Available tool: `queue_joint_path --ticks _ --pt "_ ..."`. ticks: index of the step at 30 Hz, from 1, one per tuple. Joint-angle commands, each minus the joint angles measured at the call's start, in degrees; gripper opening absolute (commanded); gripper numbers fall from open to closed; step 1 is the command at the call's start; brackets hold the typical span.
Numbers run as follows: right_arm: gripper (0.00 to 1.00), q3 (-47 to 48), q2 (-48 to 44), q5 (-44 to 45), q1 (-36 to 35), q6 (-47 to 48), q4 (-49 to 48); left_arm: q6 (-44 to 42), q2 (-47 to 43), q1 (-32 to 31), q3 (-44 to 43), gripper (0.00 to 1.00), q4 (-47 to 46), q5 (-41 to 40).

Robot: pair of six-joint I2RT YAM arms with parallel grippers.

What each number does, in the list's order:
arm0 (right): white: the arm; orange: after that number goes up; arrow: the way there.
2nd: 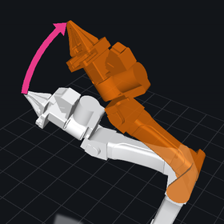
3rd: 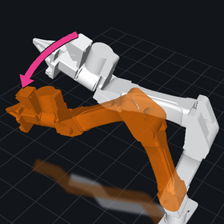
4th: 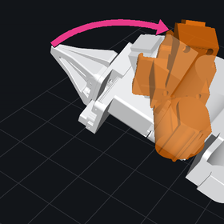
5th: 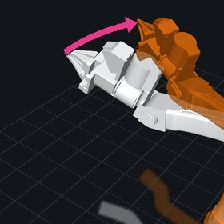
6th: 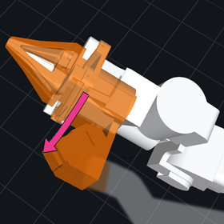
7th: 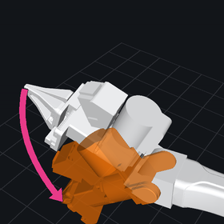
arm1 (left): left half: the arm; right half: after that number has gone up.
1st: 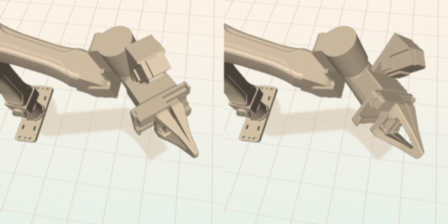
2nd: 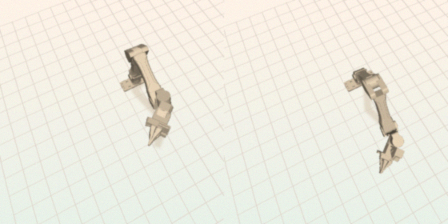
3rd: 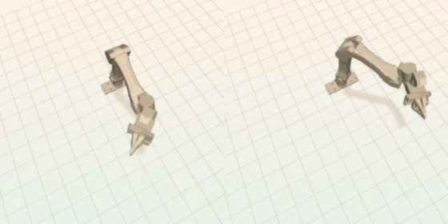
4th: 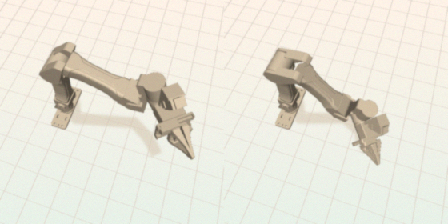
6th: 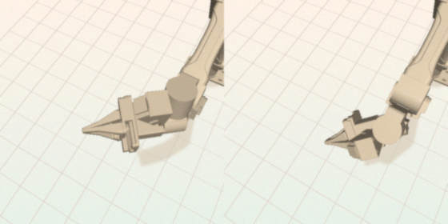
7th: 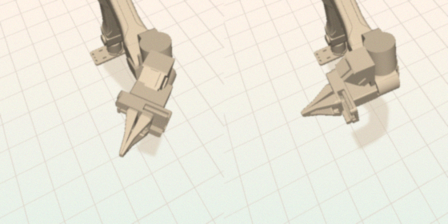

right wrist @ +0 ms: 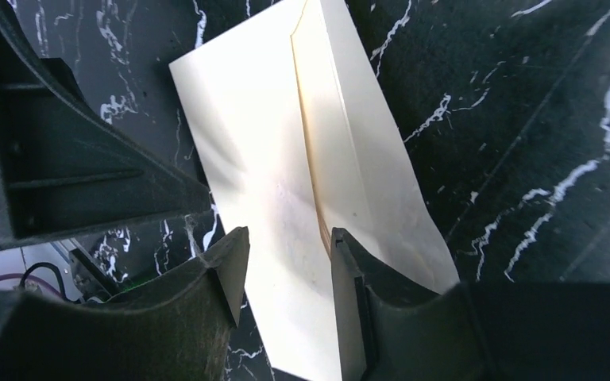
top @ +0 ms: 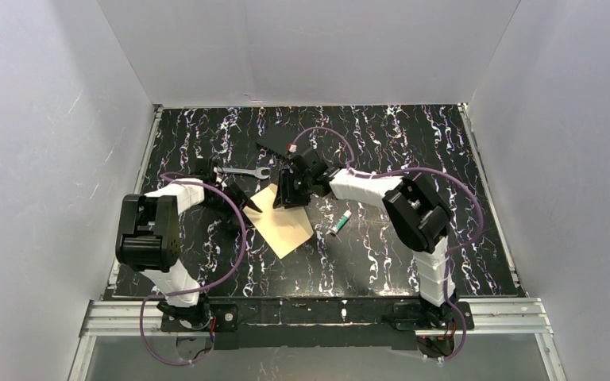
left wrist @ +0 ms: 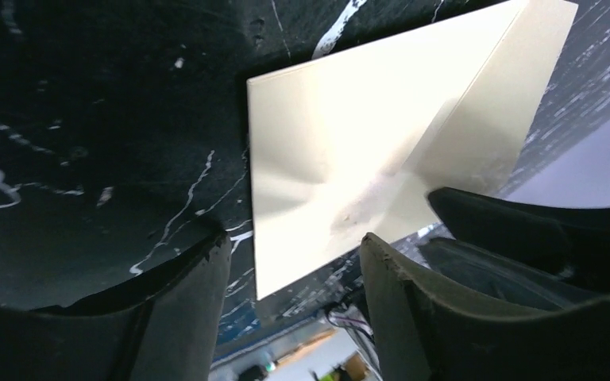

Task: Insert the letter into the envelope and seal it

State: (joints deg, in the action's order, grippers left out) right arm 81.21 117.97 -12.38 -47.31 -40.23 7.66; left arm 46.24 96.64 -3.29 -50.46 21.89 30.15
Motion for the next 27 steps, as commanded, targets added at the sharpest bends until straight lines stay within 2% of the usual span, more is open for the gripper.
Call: queue_joint_path --ticks 1,4,7,12,15,21,27 --pt "0.52 2.0 -5.6 1.6 0.5 3.2 3.9 -3.0 -4.6 0.1 -0.4 0.63 4.3 -5.5" --pt "0.52 -0.4 -8.3 0.7 0.5 3.5 3.0 -3.2 -7.8 0.1 0.8 0.68 5.2 -8.1" --pt "0.53 -3.0 -13.6 3.4 0.5 4.9 2.1 -3.3 -11.6 0.1 2.3 0.68 6.0 -10.6" --pt "0.51 -8.4 -21.0 11.8 2.8 4.0 3.4 -4.0 -15.4 0.1 5.2 0.50 4.5 -7.1" --pt "0.50 -11.2 -24.0 16.6 5.9 1.3 5.2 -4.7 -15.6 0.1 6.1 0.47 4.1 -5.9" --pt "0.58 -8.4 -25.5 30.5 9.3 0.0 26.2 -6.6 -16.0 -0.7 3.1 0.51 4.8 -8.9" --pt "0.69 -17.7 -29.4 34.5 9.3 -9.9 27.6 -8.2 -21.8 -0.8 0.4 0.60 7.5 -15.9"
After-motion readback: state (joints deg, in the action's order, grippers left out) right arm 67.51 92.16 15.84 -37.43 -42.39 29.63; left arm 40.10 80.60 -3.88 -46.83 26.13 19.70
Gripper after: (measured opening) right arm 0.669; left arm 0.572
